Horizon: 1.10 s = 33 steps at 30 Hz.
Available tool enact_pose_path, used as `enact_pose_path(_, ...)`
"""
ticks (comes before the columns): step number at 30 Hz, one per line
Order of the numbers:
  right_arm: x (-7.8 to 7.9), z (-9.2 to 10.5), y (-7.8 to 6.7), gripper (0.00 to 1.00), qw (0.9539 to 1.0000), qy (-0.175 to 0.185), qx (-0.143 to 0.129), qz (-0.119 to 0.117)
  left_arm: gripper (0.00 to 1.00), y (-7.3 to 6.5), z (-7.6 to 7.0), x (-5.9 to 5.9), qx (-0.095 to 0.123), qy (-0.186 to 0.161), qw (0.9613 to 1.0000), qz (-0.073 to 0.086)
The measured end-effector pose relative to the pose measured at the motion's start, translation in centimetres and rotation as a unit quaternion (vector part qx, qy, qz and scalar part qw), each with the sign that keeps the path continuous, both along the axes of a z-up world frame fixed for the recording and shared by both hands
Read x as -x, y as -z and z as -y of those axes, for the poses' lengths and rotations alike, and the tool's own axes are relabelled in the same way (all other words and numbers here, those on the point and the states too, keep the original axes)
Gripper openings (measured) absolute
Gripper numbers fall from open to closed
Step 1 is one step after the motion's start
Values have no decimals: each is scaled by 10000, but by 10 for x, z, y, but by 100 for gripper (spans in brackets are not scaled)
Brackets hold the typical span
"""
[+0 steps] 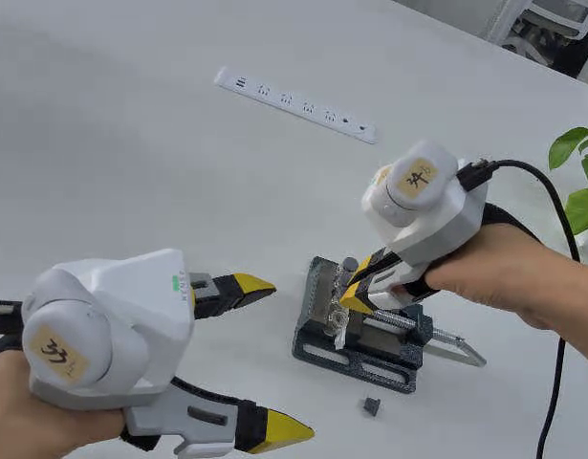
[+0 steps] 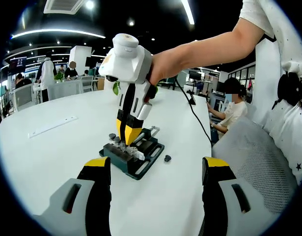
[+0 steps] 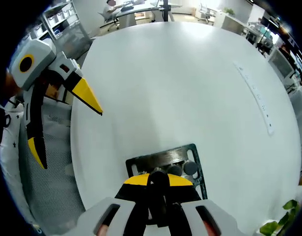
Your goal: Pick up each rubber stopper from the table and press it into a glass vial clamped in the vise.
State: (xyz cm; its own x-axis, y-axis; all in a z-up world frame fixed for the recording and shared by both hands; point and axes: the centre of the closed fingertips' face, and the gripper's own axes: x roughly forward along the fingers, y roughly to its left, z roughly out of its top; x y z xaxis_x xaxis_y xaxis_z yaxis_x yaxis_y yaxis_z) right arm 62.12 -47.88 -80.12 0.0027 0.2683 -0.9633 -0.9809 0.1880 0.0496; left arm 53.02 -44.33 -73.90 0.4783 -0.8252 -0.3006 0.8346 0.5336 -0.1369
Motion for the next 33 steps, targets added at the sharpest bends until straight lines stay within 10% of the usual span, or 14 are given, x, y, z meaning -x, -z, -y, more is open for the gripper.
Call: enact_pose_path(33, 1, 3, -20, 0, 9990, -414, -141, -10, 74, 2, -1, -2, -12, -2, 10000, -18)
